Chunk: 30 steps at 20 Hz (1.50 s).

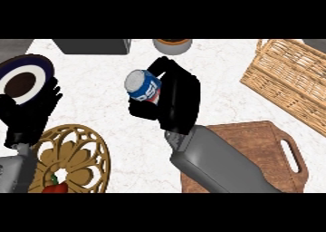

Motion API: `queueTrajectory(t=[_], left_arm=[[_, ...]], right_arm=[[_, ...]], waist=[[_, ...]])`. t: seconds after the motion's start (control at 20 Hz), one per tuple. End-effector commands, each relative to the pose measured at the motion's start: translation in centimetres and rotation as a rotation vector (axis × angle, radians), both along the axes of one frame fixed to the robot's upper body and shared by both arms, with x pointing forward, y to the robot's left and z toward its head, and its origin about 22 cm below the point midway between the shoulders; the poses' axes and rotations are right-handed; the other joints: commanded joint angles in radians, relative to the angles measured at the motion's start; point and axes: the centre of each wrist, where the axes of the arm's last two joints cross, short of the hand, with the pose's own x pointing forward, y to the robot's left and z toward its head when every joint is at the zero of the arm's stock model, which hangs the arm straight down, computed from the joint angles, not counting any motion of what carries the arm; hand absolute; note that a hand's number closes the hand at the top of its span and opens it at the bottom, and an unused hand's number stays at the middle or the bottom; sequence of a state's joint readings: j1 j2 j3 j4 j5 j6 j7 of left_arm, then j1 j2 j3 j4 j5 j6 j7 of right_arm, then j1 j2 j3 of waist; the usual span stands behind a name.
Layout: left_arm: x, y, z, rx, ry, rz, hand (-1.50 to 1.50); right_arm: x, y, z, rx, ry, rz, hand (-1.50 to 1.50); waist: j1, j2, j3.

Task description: Pick the can from the cutting board and place it in the basket

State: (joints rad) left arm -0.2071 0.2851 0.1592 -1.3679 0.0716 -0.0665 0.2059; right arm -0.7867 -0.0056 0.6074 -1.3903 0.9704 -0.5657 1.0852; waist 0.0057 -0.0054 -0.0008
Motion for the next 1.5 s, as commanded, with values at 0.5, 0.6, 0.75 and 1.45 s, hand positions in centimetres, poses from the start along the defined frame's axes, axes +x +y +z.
queueTrajectory(t=[0.5,0.6,0.75,1.45], left_arm=[[1.0,-1.6,-0.3,-0.002,-0.014,-0.012,0.00],[1.3,-0.5,0.8,-0.006,-0.002,-0.013,0.00],[0.3,0.8,-0.3,-0.007,-0.018,0.012,0.00],[0.6,-0.9,-0.6,-0.007,-0.005,0.014,0.00]], right_arm=[[6.5,-4.6,10.5,0.013,-0.050,-0.300,1.50],[7.1,-5.6,10.7,0.017,-0.062,-0.339,1.50],[9.1,-8.1,11.0,-0.044,-0.033,-0.432,1.50],[11.8,-21.0,9.7,-0.111,-0.025,-0.586,1.50]], waist=[[-0.005,0.006,0.000],[-0.005,0.005,0.000],[-0.002,0.007,0.000],[-0.005,0.007,0.001]])
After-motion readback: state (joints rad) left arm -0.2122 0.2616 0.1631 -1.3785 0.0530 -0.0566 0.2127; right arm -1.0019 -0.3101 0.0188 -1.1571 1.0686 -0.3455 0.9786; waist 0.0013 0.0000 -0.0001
